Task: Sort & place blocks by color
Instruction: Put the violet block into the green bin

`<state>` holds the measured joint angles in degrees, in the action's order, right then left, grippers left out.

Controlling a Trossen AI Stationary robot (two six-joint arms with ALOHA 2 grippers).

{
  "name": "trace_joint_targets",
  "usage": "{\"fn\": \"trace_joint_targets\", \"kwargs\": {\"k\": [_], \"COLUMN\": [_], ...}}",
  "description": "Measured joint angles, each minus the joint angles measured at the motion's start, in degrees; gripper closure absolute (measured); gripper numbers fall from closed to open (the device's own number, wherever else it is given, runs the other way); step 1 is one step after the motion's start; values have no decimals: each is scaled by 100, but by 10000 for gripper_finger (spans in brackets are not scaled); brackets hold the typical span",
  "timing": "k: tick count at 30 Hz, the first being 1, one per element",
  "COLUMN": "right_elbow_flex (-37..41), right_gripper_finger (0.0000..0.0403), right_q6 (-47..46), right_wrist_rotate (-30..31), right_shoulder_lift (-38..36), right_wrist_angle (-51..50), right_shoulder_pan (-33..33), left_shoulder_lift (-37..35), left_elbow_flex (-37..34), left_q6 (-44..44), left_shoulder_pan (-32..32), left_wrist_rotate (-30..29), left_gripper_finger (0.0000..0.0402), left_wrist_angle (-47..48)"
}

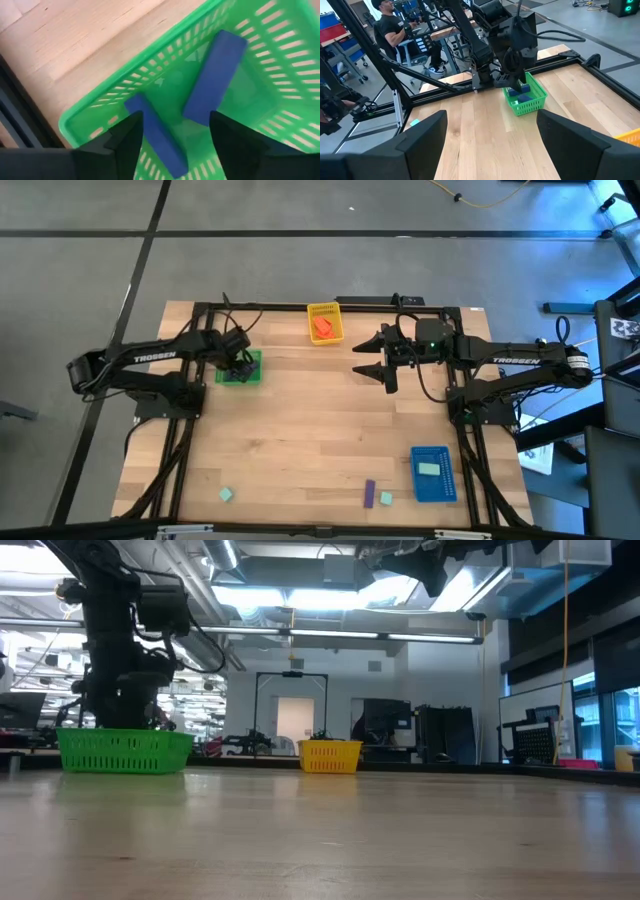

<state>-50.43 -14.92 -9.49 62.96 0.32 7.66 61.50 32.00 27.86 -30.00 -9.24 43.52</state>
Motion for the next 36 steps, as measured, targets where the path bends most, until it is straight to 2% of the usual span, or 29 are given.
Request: {"fn": "trace_joint_targets", "kwargs": {"k": [4, 9, 12, 15, 20, 23, 26, 29, 36], "right_elbow_flex": [0, 0, 0, 0, 0, 0, 0, 0, 0], "right_gripper_finger": [92, 92, 92, 92, 92, 92, 92, 92, 92], "right_q6": [7, 9, 13, 14, -47, -140, -142, -149, -127], "right_wrist_rotate": [0, -7, -16, -20, -22, -83, -206, -234, -234], "right_shoulder_lift": [0, 0, 0, 0, 0, 0, 0, -2, -2], "right_wrist_angle": [0, 1, 2, 2, 16, 47, 220, 404, 691], "right_shoulder_pan": [-2, -1, 0, -1, -1, -2, -2, -2, 0], "left_shoulder_lift": [-205, -574, -762, -877, -892, -815, -810, -810, -810], "left_elbow_flex": [345, 1196, 1673, 1925, 1823, 1561, 1231, 1027, 1007], "left_q6": [-173, -261, -373, -587, -872, -1013, -1053, -1213, -1600], "left_shoulder_pan": [0, 54, 294, 702, 1538, 2015, 2450, 2736, 2941], "left_wrist_rotate": [274, 335, 352, 434, 737, 927, 661, 399, 248], "left_gripper_finger": [161, 155, 156, 156, 156, 158, 158, 158, 159], "left_wrist_angle": [2, -216, -930, -2294, -5044, -6128, -6587, -6578, -6615]}}
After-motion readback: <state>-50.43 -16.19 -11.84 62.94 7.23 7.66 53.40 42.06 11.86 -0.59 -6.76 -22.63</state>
